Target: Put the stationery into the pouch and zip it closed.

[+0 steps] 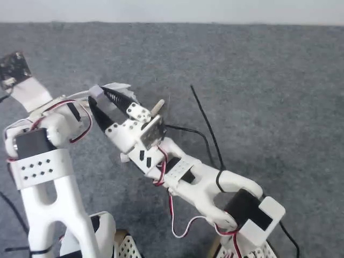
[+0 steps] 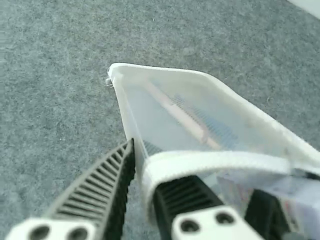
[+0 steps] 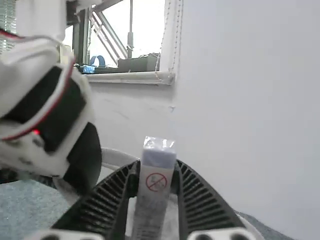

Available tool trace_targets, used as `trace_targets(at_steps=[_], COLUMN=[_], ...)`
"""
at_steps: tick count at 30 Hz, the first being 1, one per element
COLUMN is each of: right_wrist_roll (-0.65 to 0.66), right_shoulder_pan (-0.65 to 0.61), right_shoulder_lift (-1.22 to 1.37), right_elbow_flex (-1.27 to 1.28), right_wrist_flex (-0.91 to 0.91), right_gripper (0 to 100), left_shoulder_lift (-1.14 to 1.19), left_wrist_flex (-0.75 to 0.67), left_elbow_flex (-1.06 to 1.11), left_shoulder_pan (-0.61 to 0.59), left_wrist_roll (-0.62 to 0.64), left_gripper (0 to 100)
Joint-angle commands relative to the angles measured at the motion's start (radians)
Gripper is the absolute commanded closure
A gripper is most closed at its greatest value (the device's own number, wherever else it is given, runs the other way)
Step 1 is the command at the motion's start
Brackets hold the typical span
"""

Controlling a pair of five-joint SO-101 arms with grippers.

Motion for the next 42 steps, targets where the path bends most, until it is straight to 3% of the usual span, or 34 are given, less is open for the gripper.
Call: trace_targets(at_steps=[1,8,15,22,33,42], right_wrist_roll=[0.029,0.029,0.029,-0.011,-0.101,-0.356], right_shoulder_pan=[-0.028,-0.027,-0.013,0.012,0.073,0.174], right_shoulder_lift=[-0.007,-0.045,-0.269,-0.493,-0.685,-0.558], right_elbow_flex=[0.003,0.032,0.170,0.180,0.097,-0.245], right_wrist_flex=[0.036,0.042,0.076,0.512,0.932,1.412], right_gripper=[78.5,83.8,84.6,84.6,84.6,84.3], left_shoulder_lift=[-0.011,-0.011,-0.011,-0.011,-0.011,-0.011], left_wrist_flex=[0.003,0.005,0.002,-0.014,-0.035,-0.035], left_elbow_flex=[-0.021,-0.021,-0.021,-0.022,-0.022,-0.021], left_shoulder_pan=[0.005,0.005,0.005,-0.052,-0.109,-0.109], left_wrist_roll=[-0.012,-0.014,-0.014,-0.009,0.015,0.020], left_gripper=[99,99,99,99,99,99])
